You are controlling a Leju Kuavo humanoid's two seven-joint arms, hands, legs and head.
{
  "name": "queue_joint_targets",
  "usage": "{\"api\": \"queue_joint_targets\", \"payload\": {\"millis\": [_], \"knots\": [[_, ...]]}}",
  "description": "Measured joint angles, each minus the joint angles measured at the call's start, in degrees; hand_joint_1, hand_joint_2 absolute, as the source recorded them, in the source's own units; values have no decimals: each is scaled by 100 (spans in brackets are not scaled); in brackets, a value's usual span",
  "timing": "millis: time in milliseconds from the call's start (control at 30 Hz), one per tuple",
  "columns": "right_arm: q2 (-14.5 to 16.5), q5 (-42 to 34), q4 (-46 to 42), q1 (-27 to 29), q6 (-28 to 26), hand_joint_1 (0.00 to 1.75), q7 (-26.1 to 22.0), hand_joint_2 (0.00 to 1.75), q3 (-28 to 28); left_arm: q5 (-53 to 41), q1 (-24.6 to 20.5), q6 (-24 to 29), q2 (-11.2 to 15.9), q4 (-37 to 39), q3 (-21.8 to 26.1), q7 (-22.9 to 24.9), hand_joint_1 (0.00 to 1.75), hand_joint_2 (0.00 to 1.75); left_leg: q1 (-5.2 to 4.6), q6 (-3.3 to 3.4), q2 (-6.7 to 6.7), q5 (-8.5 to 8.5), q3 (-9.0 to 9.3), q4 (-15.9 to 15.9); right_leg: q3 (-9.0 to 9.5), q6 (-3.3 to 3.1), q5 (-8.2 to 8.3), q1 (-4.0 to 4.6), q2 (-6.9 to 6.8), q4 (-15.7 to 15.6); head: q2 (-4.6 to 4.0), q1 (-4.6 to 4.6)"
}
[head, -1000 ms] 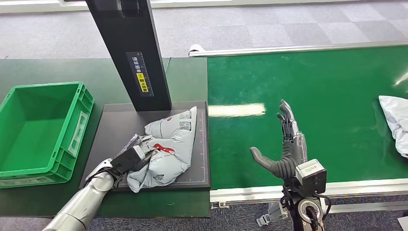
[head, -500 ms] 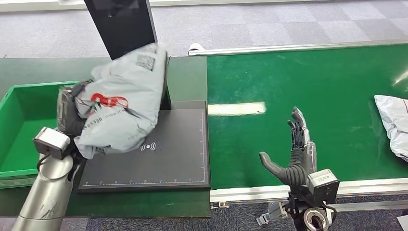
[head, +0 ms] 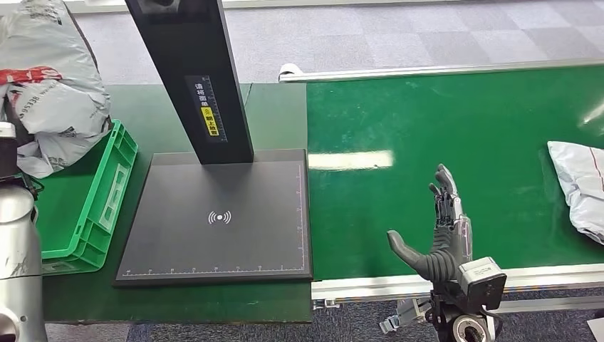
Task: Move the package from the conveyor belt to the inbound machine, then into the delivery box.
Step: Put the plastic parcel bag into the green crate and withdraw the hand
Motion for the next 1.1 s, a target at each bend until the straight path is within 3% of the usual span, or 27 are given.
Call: {"api": "queue_joint_targets", "payload": {"millis": [167,300,500,667,700,800,833,1100], "knots": [[22,-1,2,-4,7,0,0,175,0,-2120,-386,1147,345,991,31,674,175,175,-2,0,0,0,1,0,-3,0,0,1,0,-3,0,-2],[43,30,-4,-6,9,0,22,175,0,-3861,-807,1495,686,2250,-27,1516,175,175,3,-2,6,1,2,0,-5,-2,1,6,5,-1,0,-3],[51,60,-49,2,8,0,56,175,-3,-4548,-1168,1532,1083,3589,-67,2034,175,175,4,-3,29,0,1,0,-10,-3,2,7,18,2,0,-1],[65,60,-49,4,9,0,59,175,-8,-4735,-1210,1484,1294,4027,-68,2200,175,175,2,-2,28,-2,-6,0,-13,-3,1,5,19,-1,0,-1],[67,60,-49,3,9,0,59,175,-8,-4793,-1209,1462,1328,4070,-68,2253,164,175,2,-2,29,-2,-7,0,-14,-3,1,5,19,-1,0,-1],[67,60,-49,-12,9,0,61,175,-9,-4944,-1210,1403,1419,4173,-68,2375,33,175,2,-2,30,-2,-7,0,-15,-3,1,5,19,-2,0,-1],[66,60,-49,-19,9,0,63,175,-9,-4972,-1211,1384,1444,4201,-67,2394,0,175,2,-2,29,-2,-7,0,-15,-3,1,5,19,-2,0,-2],[65,66,-46,-28,9,0,70,175,-11,-4942,-1188,1279,1482,4298,-37,2343,0,175,4,-2,26,-1,-8,0,-15,-3,1,6,18,-1,0,-1]]}}
